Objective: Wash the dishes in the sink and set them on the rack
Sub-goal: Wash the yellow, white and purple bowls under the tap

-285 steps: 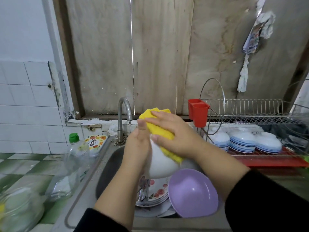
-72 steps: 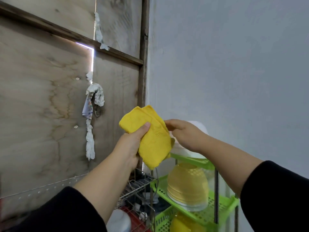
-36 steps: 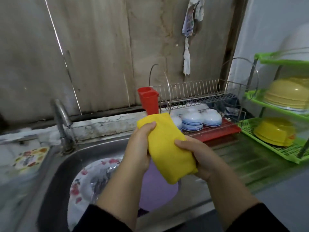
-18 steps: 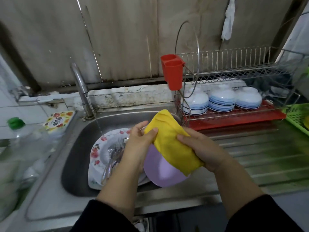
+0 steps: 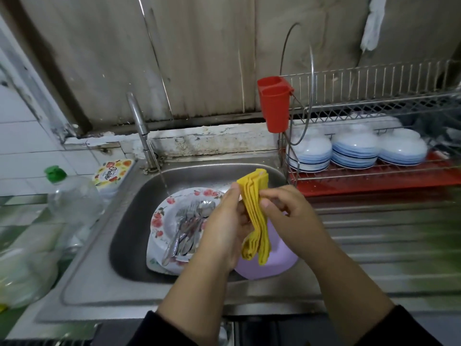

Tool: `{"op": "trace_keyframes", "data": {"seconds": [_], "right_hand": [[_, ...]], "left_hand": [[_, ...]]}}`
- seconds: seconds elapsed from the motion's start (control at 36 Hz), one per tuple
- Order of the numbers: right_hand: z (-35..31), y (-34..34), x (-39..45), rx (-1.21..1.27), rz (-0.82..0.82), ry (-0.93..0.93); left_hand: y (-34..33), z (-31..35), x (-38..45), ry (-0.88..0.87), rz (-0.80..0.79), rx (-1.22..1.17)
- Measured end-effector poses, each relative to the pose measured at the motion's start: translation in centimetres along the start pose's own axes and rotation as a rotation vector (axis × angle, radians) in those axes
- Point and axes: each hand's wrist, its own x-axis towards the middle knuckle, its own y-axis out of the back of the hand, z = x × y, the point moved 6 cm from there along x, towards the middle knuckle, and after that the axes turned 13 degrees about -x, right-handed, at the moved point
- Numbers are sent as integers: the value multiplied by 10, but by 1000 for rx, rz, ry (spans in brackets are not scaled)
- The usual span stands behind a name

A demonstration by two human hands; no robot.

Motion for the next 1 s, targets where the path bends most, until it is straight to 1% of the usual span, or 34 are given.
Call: {"op": "trace_keyframes", "data": {"seconds": [0.06,0.14,0.28,0.39,0.56,0.61,0.67,0.78,0.81,0.86,0.92,0.97,1.0], "right_hand": [[1,-1,3,20,38,-46],[0,-3,5,95,34,-89],[-9,-5,6,133,-13,-72],[-7,-9,7,175,-61,-111],[-9,-11,12,298,-114,-132],[-8,-12,13,299,-112,-142],[-7,-11,15,284,-87,-143],[0,0,20,251,60,-170],[2,4,22,255,89,-184],[3,9,27,311,110,-227],[6,12,33,379,101,-294],[4,13,40,400,74,-322],[1,13,43,400,58,-307]], "left_hand": [[-1,3,-3,-53,3,36],[-2,7,-4,-96,-20,23],[-3,12,-8,-144,-30,46],[-4,17,-10,-170,-35,68],[-2,25,-8,-190,-38,112],[2,27,-7,-190,0,99],[7,31,-4,-193,72,93],[25,49,-1,-255,244,140],[29,55,-1,-285,289,195],[35,74,-6,-399,382,384],[35,90,-13,-524,432,556],[34,100,-20,-575,474,657],[34,104,-21,-605,492,693]]}}
